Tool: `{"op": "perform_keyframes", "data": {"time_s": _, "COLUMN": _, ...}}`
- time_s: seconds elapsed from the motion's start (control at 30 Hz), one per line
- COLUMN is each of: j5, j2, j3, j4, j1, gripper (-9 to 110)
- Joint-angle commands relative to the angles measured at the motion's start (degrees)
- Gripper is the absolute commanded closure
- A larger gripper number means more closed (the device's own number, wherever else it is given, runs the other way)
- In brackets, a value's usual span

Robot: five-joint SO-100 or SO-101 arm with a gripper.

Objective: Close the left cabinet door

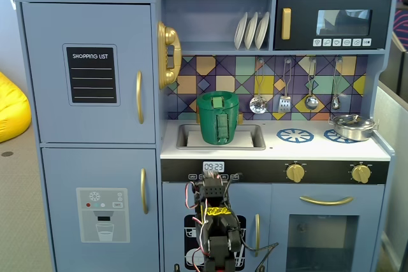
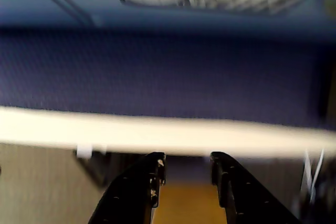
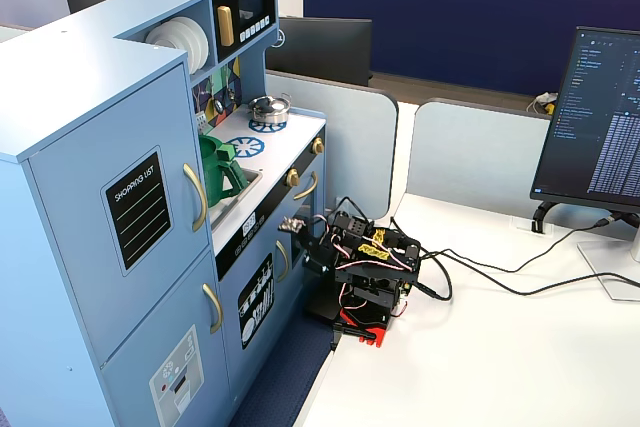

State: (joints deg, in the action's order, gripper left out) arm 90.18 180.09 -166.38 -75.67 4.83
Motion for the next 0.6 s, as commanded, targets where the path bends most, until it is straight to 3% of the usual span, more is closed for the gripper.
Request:
{"op": "perform_keyframes", "data": {"time_s": 0.0, "j5": -2.29, "j2": 1.85, "j3": -3.25, "j4": -4.22, "j1": -2.64, "gripper": 101}}
{"op": "perform_keyframes", "data": {"time_s": 0.57, "j5": -2.72, "j2": 2.02, "j3": -5.27, "j4": -12.13, "j1": -3.34, "gripper": 99}}
